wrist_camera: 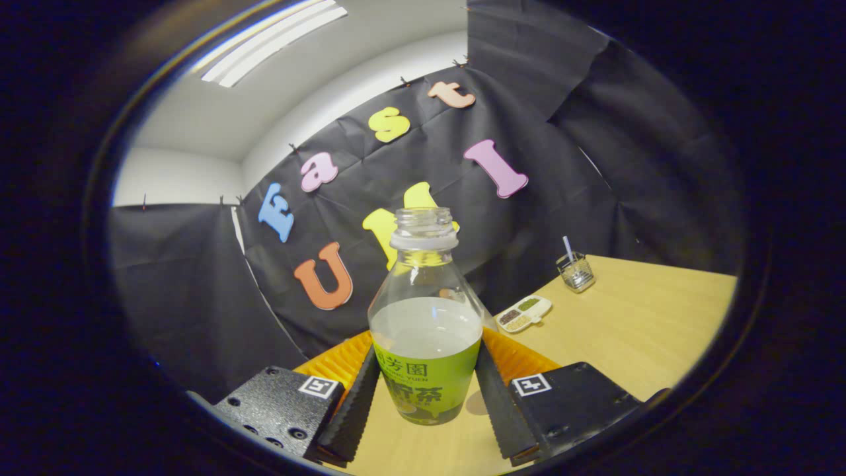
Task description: Take the bottle from table, then pour the juice into the cup, finally place the bottle on the coaster
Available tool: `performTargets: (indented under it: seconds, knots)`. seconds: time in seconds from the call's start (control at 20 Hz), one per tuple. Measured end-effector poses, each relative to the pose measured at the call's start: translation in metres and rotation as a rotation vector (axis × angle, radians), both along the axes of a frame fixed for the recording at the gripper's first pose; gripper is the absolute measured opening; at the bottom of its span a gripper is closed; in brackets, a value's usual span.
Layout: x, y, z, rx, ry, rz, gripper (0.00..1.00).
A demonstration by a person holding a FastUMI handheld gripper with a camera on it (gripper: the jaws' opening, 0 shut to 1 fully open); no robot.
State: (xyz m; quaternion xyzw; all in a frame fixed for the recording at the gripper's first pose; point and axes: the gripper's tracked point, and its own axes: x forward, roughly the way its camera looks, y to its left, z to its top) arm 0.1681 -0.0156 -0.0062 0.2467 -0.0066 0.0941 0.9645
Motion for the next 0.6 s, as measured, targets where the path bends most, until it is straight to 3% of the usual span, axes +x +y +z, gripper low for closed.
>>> performTargets:
  seconds: [0.3, 0.6]
  knots:
    - [0.007, 0.002, 0.007, -0.153, -0.089, -0.094, 0.81]
    - [0.032, 0.012, -0.031, -0.318, -0.017, -0.148, 0.81]
